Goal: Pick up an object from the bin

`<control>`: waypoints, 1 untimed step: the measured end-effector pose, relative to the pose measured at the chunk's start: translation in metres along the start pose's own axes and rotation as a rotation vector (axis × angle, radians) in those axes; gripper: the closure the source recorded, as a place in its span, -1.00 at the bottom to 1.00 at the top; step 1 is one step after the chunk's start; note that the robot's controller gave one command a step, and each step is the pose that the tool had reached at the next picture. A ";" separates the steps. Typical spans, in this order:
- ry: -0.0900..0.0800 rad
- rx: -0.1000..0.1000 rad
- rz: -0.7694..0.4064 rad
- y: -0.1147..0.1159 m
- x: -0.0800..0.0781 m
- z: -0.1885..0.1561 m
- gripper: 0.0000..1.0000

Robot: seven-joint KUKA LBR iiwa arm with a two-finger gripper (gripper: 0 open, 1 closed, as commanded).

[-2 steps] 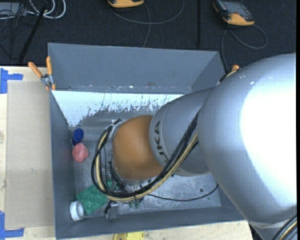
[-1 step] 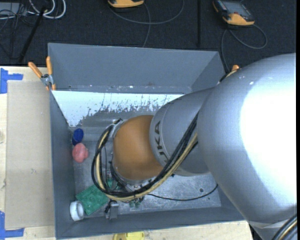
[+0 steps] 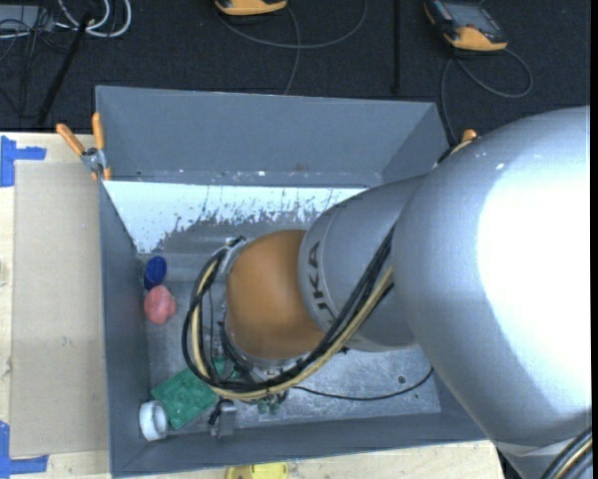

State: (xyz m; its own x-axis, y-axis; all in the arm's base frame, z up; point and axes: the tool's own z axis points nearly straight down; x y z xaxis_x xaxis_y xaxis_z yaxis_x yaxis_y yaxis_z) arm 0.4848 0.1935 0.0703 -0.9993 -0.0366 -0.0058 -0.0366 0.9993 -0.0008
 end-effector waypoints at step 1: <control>-0.003 0.001 0.001 -0.001 -0.002 -0.001 1.00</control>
Offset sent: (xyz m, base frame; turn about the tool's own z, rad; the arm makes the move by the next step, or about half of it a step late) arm 0.0000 0.0000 0.0000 0.0000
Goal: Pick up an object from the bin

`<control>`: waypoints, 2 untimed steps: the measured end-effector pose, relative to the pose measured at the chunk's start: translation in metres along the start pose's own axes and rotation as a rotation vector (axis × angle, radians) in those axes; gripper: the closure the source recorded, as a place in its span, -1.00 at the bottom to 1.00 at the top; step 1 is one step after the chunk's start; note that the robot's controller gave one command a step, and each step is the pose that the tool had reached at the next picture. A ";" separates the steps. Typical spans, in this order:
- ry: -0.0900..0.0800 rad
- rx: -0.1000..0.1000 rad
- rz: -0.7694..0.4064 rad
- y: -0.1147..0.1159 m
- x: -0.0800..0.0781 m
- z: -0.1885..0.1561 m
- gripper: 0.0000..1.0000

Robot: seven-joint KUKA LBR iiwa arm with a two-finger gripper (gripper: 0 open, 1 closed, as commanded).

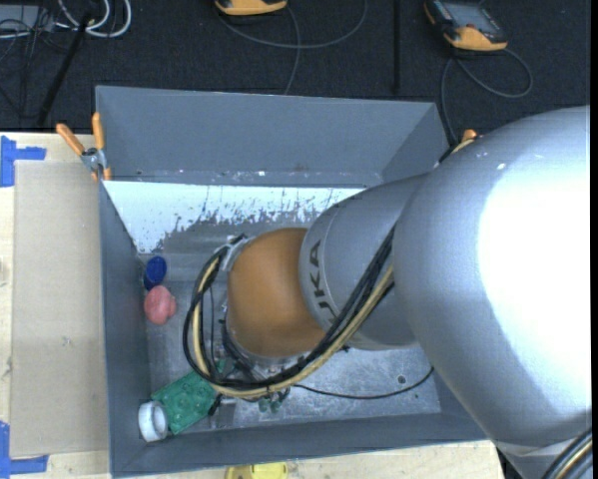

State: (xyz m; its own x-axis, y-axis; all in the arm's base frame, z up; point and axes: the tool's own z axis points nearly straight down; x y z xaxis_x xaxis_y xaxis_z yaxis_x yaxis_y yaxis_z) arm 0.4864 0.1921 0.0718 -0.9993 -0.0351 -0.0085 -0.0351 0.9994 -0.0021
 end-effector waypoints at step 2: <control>0.008 -0.003 0.010 -0.001 -0.003 -0.096 1.00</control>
Offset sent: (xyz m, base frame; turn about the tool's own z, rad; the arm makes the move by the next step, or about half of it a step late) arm -0.0002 0.0001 0.0766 0.0000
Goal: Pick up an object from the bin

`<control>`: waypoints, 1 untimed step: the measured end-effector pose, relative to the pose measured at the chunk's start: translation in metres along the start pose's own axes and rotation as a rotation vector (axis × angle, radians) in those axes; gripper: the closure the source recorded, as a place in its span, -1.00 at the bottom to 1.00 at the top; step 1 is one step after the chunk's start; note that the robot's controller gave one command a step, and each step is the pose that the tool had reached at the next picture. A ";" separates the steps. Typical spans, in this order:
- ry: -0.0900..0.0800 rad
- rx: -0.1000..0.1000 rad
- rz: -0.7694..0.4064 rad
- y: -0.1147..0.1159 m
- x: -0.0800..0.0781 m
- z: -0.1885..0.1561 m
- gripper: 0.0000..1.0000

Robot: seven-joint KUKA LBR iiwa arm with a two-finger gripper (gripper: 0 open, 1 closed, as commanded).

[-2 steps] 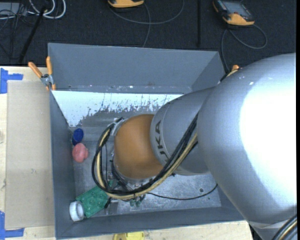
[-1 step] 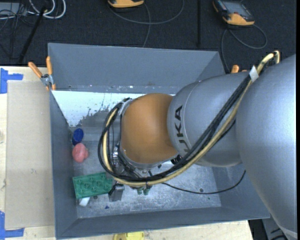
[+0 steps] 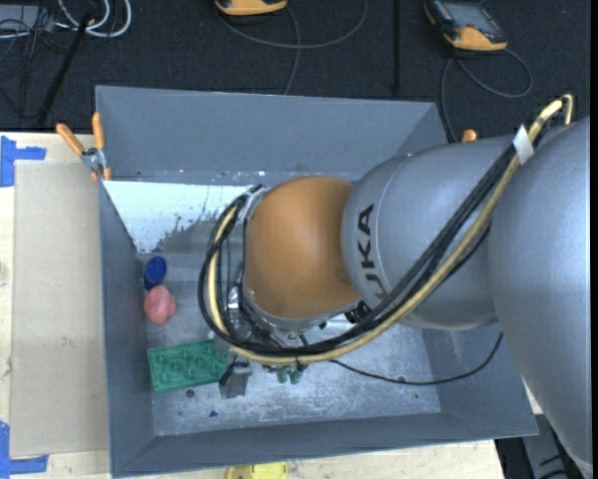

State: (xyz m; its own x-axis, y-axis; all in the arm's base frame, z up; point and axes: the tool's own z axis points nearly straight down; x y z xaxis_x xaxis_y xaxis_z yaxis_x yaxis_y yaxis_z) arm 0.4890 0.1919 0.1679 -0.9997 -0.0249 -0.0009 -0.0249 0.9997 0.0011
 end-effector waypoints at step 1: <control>-0.001 0.000 0.002 -0.001 -0.001 -0.031 1.00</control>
Offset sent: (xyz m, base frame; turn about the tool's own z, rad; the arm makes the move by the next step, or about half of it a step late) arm 0.0001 -0.0001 0.0301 0.0000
